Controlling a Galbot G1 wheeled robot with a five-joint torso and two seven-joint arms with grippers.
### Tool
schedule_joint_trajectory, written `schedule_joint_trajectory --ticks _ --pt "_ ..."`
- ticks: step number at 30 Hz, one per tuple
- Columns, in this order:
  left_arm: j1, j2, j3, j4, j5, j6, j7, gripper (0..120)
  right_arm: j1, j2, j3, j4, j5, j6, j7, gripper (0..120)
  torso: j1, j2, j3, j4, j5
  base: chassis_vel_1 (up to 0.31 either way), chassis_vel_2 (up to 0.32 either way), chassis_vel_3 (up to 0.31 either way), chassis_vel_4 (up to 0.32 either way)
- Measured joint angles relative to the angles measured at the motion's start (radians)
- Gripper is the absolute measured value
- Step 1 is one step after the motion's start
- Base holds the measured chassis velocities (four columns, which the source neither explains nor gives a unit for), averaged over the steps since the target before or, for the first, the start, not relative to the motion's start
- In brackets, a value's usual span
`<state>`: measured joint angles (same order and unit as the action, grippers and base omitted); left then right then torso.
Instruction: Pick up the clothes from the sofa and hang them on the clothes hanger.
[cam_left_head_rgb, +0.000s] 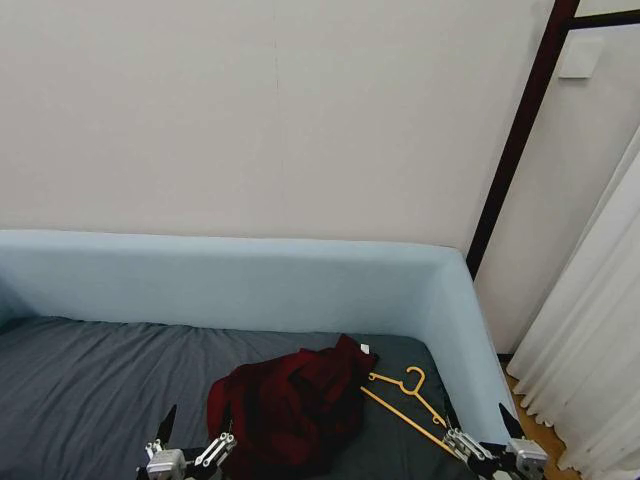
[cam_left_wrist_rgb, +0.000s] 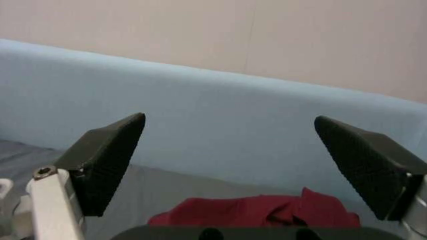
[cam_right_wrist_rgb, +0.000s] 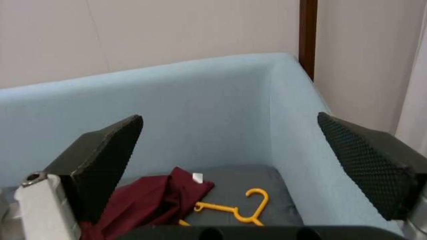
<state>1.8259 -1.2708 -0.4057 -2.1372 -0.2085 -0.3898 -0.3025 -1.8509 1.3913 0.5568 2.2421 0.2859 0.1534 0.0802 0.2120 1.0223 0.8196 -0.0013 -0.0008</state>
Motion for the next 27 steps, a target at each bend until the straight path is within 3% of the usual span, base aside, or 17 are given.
schedule_joint_trajectory --ticks 14,17,21,27 --pt "-0.012 0.000 0.002 0.032 0.031 -0.024 0.014 100 -0.012 -0.018 0.010 -0.015 -0.083 0.046 -0.001 100 0.000 0.000 0.000 -0.0001 0.0000 0.000 0.000 0.000 0.000" --pt "-0.012 0.000 0.002 0.043 0.039 -0.028 0.014 100 -0.010 -0.035 0.001 -0.006 -0.018 0.002 0.014 100 0.000 0.000 0.000 -0.0002 0.0000 0.000 0.000 0.000 0.000" --pt "-0.009 0.004 -0.003 0.080 0.039 -0.037 0.012 100 0.049 -0.111 0.015 0.016 0.328 -0.206 0.080 100 0.000 0.000 0.000 0.0000 0.0001 0.000 0.000 0.000 0.000" --pt "-0.018 0.007 0.008 0.109 0.036 -0.040 0.015 100 0.133 -0.231 0.031 -0.020 0.544 -0.339 0.117 100 0.000 0.000 0.000 0.0005 0.0002 0.000 0.000 0.000 0.000"
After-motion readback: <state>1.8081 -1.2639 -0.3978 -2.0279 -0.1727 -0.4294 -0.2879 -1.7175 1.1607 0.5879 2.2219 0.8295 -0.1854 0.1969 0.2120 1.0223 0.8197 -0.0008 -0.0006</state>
